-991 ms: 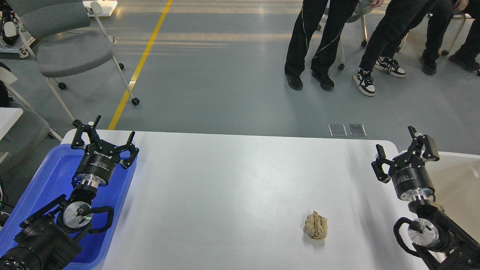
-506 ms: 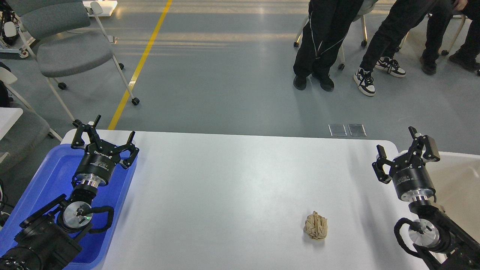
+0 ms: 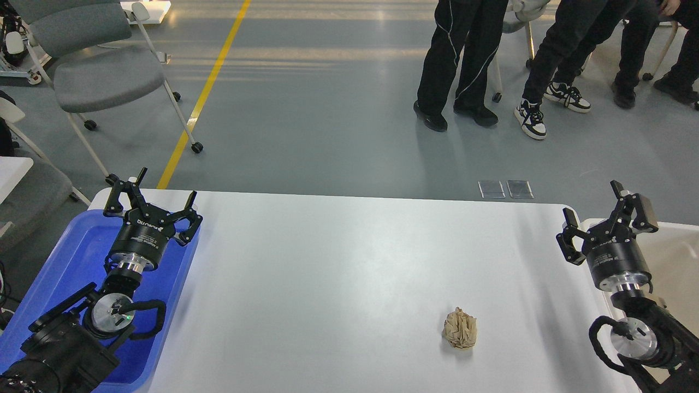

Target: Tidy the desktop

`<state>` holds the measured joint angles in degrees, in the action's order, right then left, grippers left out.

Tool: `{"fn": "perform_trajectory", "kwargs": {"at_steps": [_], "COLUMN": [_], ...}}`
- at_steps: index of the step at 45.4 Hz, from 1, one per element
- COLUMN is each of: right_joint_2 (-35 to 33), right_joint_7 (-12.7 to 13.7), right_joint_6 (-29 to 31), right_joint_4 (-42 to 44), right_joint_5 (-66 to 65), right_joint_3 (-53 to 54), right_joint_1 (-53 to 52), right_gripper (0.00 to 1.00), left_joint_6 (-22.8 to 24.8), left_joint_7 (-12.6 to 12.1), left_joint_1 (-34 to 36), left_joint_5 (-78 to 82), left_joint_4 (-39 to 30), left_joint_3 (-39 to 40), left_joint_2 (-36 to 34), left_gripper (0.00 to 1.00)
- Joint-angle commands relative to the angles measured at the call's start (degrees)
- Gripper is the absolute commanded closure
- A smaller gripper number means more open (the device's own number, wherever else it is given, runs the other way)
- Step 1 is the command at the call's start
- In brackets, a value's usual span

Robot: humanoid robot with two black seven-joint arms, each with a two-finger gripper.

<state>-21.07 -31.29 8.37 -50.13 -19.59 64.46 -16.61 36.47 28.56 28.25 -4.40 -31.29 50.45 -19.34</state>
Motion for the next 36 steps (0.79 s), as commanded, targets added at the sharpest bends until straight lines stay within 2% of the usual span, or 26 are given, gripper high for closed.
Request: {"fn": "perform_trajectory", "kwargs": {"at_steps": [1, 31, 34, 36], "right_joint_2": [-0.46, -2.31, -2.22, -2.22], "right_joint_7": [0.09, 2.64, 3.78, 5.44], "right_joint_6": [-0.02, 0.07, -0.11, -0.28], "right_joint_4": [-1.37, -1.46, -1.63, -1.89], "right_joint_5": [0.17, 0.34, 0.43, 0.43], "right_joint_3": [-0.48, -0.21, -0.21, 0.22], "right_joint_1": [0.44, -0.44, -0.44, -0.44], "right_gripper": [0.00, 0.00, 0.00, 0.00], "left_joint_6": [0.01, 0.27, 0.27, 0.27], "left_joint_7": [0.00, 0.00, 0.00, 0.00], "left_joint_1": [0.05, 0.05, 0.05, 0.05], "left_joint_5": [0.00, 0.09, 0.09, 0.18], "left_joint_4": [0.00, -0.09, -0.09, -0.09], "left_joint_3": [0.00, -0.09, -0.09, -0.09], "left_joint_2": [0.00, 0.00, 0.00, 0.00], "left_gripper": [0.00, 0.00, 0.00, 0.00]}}
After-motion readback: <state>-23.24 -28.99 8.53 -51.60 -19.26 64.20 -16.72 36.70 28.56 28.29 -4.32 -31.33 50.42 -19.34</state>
